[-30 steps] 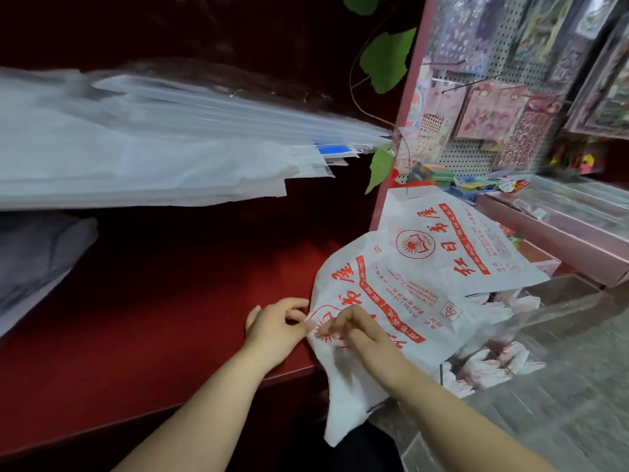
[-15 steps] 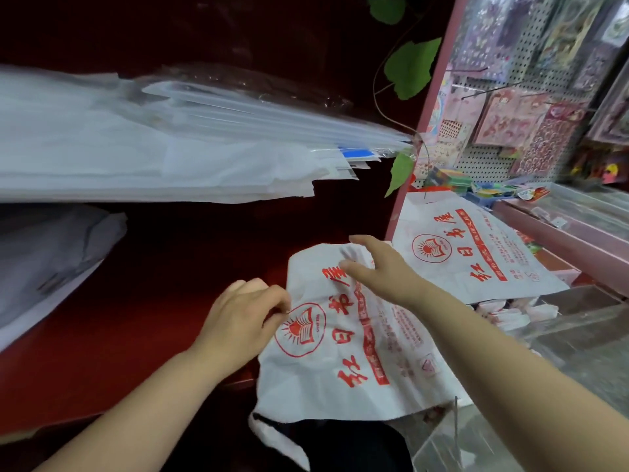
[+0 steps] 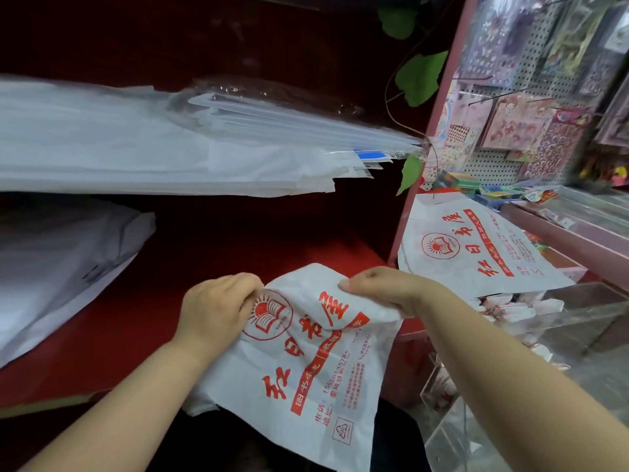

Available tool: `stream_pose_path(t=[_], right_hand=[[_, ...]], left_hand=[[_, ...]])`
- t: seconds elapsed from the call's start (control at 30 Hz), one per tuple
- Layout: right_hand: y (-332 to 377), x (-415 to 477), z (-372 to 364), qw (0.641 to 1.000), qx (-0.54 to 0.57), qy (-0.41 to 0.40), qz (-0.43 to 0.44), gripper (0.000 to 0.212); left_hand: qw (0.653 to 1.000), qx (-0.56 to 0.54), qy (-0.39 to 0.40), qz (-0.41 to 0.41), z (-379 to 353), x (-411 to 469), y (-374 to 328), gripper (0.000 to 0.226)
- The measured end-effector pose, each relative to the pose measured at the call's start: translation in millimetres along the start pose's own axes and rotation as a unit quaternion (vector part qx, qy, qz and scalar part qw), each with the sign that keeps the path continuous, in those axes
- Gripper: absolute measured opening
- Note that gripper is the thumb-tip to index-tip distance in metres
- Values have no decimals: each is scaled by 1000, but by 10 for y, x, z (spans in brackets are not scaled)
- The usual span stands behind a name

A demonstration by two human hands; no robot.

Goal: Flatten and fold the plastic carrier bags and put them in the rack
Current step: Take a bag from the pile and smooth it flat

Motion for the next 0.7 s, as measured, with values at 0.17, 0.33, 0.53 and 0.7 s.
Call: stream_pose_path(t=[0.17, 0.33, 0.53, 0.7], right_hand=[[-105, -6, -30, 985, 99, -100, 101, 29], [-242, 9, 64, 941, 222, -206, 153, 24], [-351, -46, 69, 944, 172, -259, 115, 23], [-517, -113, -54, 972, 173, -144, 69, 18]], left_hand=[[973, -43, 69, 215, -86, 18, 53, 21], [949, -66, 31, 306, -5, -224, 66, 11], [905, -53, 209, 366, -84, -451, 65, 24], [875, -66, 248, 409, -219, -339, 219, 52]])
Point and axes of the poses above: each hand's wrist, its own x-axis towards the middle knuckle, its own z-axis out of the back of the hand, y = z × x, the point moved 3 cm from there along x, towards the middle knuckle, and after that the axes turned 7 degrees about x, right-handed, at the moved point
